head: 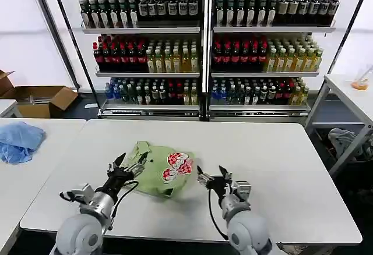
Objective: Fold and organize the clothes.
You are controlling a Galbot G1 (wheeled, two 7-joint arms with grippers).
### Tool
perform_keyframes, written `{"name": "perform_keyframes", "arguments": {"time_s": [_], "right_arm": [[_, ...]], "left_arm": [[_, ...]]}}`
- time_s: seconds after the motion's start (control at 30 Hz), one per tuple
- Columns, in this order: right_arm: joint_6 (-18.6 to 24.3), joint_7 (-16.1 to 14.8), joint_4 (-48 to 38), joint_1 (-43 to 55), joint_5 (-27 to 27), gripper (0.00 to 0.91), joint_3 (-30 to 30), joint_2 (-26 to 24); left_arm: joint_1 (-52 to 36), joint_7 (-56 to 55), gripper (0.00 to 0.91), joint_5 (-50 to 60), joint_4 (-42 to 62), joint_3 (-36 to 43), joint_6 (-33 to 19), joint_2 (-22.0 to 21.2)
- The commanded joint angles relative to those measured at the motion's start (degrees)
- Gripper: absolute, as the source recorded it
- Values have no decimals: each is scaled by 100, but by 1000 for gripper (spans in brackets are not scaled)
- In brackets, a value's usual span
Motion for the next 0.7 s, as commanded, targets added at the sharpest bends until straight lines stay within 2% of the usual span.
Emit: {"name": "perform_keyframes", "arguments": {"time_s": [0.03,0.27,0.3,0.33,0.37,0.4,0.47,0.57,0.7], "right_arm": [[290,34,-1068,398,571,907,-668,999],[279,63,-1251,422,852,907,-638,1021],[311,75,-1269,432,920,856,-631,1031],[349,94,-1289,445,971,715,-629,1041],[379,110,-1306,461,1005,353,-627,1053],[437,126,-1346,489,1004,111,-630,1061],[467,132,-1370,511,982,0,-628,1057],[496,117,-1380,559,886,0,-632,999],[521,-10,-1412,616,428,0,-661,788]], "left_arm": [[941,-18,907,-94,-429,-862,-113,-52],[1022,-16,907,-50,-426,-887,-121,-56],[1028,-16,907,-48,-413,-886,-124,-70],[1030,-16,907,-46,-405,-885,-123,-72],[1034,-15,907,-44,-399,-882,-129,-83],[1035,-15,907,-41,-395,-876,-129,-93],[1033,-15,907,-38,-401,-872,-128,-97],[1025,-15,907,-41,-406,-877,-126,-92],[1018,-13,907,-50,-375,-893,-126,-66]]}}
